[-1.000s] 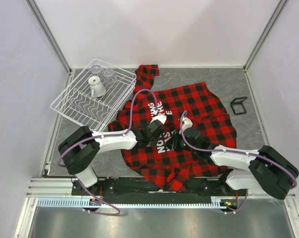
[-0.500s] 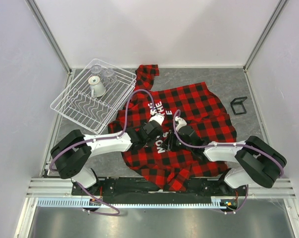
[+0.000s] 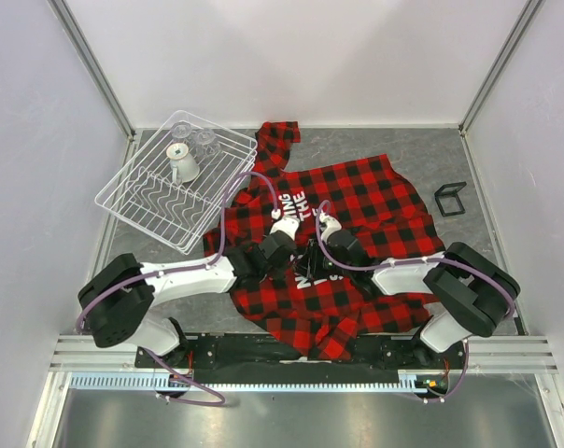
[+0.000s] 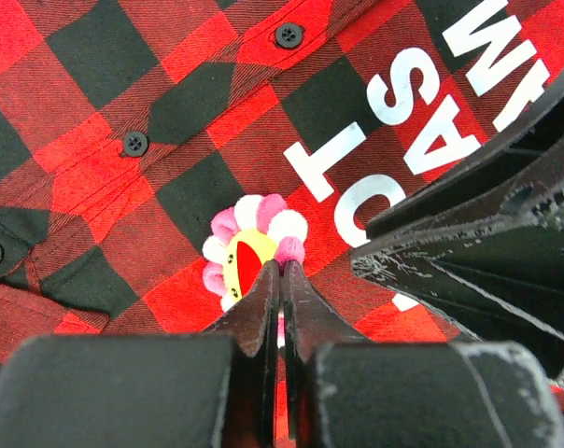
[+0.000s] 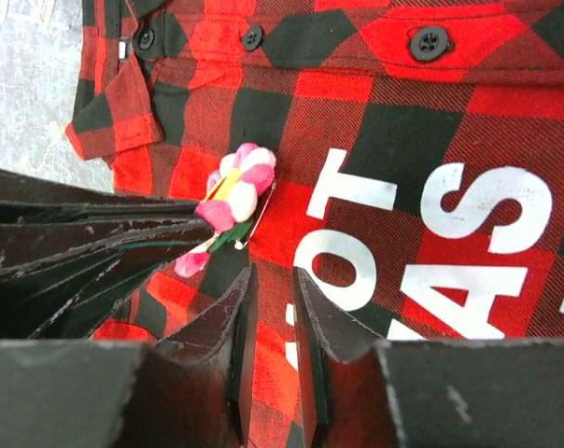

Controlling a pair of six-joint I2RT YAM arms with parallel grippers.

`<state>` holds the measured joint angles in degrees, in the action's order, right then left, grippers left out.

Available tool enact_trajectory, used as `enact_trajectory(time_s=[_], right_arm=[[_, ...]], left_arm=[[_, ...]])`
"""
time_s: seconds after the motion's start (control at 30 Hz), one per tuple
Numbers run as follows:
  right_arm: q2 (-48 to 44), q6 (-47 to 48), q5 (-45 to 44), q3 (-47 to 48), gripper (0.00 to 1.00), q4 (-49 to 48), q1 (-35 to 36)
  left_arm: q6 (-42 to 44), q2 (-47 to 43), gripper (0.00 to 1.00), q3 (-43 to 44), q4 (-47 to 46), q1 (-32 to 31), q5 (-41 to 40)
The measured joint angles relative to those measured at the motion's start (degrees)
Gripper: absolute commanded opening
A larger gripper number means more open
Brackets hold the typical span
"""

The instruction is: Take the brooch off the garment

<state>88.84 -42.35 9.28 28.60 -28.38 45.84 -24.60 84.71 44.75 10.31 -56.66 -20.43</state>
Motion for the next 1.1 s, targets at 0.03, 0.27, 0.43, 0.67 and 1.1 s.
enact_trajectory(time_s=[0.03,0.27,0.43,0.67,1.1], right_arm=[[0.22,-0.02,-0.02,0.17,0.28,-0.2,0.0],[1.27,-0.52,0.13,1.27,0.26,-1.14,0.0],[1.27,-1.16,-0.09,1.27,0.22,-1.2,0.0],[1.51,-2.01,-0.35,1.25,0.2,-1.77,0.0],[2.12,-2.4,-1.25,1.22,0.22,-1.97,0.17]], left_arm=[[-0.48,-0.72,0.02,-0.61,-0.37,0.0,0.0],[-4.04,-4.04,0.02,-3.02,-2.6,0.0,1.01],[-6.45,-4.68,0.02,-3.3,-3.87,0.0,1.86],[-9.22,-6.12,0.02,-5.07,-6.01,0.15,2.71],[-14.71,-11.76,0.03,-13.29,-11.61,5.86,5.6]])
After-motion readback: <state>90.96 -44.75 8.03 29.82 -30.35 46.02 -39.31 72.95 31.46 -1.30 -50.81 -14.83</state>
